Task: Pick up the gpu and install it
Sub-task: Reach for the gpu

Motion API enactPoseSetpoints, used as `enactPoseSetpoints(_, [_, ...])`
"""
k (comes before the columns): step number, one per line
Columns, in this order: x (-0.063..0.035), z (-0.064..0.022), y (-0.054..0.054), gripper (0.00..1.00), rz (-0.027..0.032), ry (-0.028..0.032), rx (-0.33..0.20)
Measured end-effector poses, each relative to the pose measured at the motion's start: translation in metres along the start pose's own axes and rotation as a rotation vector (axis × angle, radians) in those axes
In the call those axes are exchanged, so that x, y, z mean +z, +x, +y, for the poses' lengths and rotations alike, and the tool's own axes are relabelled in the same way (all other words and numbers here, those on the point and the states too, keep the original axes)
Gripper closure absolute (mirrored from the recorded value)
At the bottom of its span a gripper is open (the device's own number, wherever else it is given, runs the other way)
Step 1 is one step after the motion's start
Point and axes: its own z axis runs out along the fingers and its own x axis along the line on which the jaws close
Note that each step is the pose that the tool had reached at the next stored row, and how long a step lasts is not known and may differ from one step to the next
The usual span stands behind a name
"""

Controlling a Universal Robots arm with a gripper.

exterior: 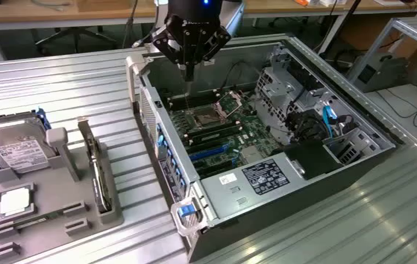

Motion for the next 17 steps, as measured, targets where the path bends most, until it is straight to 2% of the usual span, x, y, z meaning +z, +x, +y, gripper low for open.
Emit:
enactPoseSetpoints(12, [0.0, 0.0, 0.0, 0.89, 0.0, 0.0, 0.0])
enactPoseSetpoints(17, [-0.0002, -0.0005, 0.0065, 0.89, 0.0, 0.0001, 0.0])
